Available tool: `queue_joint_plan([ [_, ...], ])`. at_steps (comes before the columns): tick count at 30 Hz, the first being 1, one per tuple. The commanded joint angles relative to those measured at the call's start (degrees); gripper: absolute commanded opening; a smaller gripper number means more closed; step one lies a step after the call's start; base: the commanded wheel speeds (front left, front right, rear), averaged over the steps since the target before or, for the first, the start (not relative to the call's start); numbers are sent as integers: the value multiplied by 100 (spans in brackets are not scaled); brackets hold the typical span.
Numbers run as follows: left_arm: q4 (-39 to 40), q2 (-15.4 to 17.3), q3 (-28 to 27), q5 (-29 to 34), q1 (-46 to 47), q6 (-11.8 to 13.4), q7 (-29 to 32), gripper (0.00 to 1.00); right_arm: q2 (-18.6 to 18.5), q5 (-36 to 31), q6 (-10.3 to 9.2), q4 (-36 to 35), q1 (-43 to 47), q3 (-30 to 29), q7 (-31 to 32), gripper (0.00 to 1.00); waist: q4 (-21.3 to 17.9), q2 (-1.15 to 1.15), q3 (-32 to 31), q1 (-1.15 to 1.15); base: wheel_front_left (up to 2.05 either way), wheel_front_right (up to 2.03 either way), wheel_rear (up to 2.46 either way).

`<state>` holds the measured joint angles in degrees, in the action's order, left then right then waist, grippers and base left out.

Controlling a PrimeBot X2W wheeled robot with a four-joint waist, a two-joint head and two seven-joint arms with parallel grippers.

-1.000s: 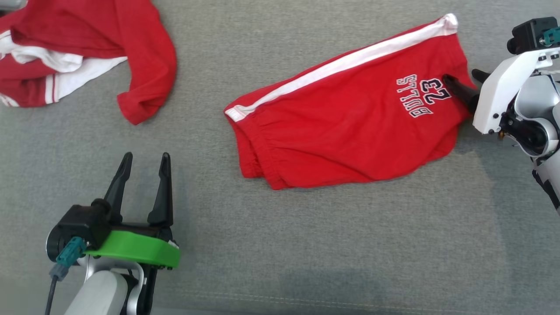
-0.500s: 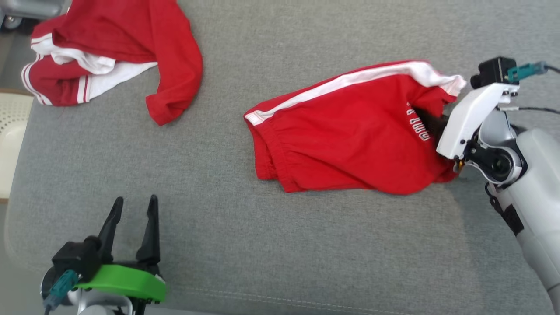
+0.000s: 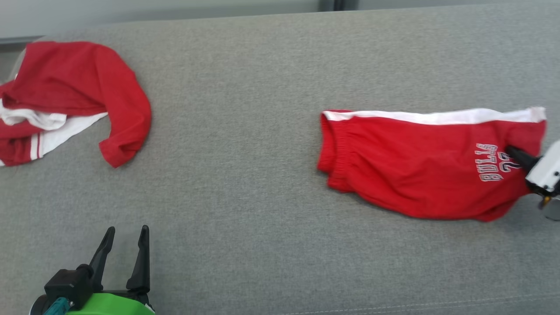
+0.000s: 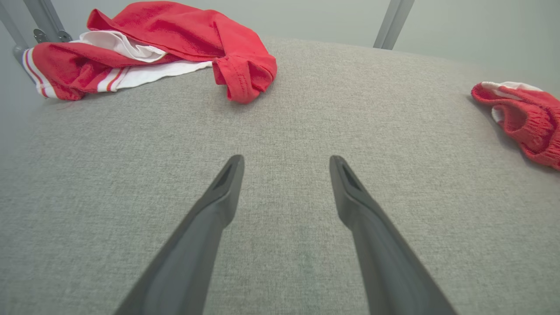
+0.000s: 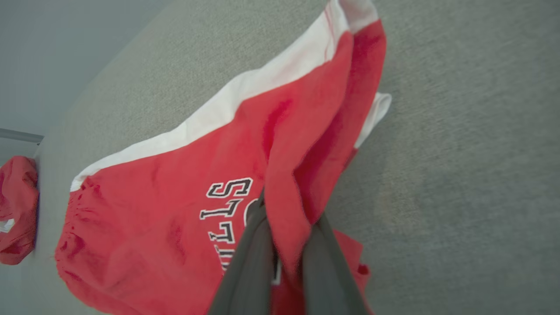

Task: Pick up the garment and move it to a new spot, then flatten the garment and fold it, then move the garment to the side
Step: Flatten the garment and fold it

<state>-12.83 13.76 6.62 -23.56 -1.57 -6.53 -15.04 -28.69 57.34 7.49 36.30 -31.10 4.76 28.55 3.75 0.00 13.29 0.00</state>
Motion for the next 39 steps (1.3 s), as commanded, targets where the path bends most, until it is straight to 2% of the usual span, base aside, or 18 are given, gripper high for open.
queue_joint_plan([
  [1,31,2,-33,52,-95,-28,-16,100,1,-49,1,138,137,-291,-153,0,-268,0,-188,0,0,0,0],
  [6,64,6,13,66,-118,-55,-16,100,148,-21,1,242,94,-782,-175,0,-341,0,-175,0,0,0,0],
  [11,97,-14,-7,42,-110,-84,-16,100,634,336,1,-477,355,-1009,350,0,-341,0,-194,0,0,0,0],
  [15,115,-16,-50,69,-136,-88,-16,100,1278,225,1,-1391,472,-1067,572,0,-432,0,-179,0,0,0,0],
  [19,132,53,-33,106,-134,-93,-16,100,2175,-572,1,-1930,366,-1055,585,0,-562,0,-152,0,0,0,0],
  [21,149,87,6,112,-55,-96,-16,100,2419,-993,1,-1982,271,-1038,592,0,-599,0,-107,0,0,0,0],
  [23,157,113,59,120,30,-98,-16,100,2535,-1300,1,-1918,243,-973,472,0,-608,0,-69,0,0,0,0],
  [30,73,209,211,114,159,-97,-16,100,2561,-732,1,-803,-226,257,-745,0,-594,0,35,0,0,0,0],
  [39,-41,192,388,79,220,-99,-16,100,2571,582,1,703,-1272,1967,-2015,0,-533,0,-1,0,0,0,0],
])
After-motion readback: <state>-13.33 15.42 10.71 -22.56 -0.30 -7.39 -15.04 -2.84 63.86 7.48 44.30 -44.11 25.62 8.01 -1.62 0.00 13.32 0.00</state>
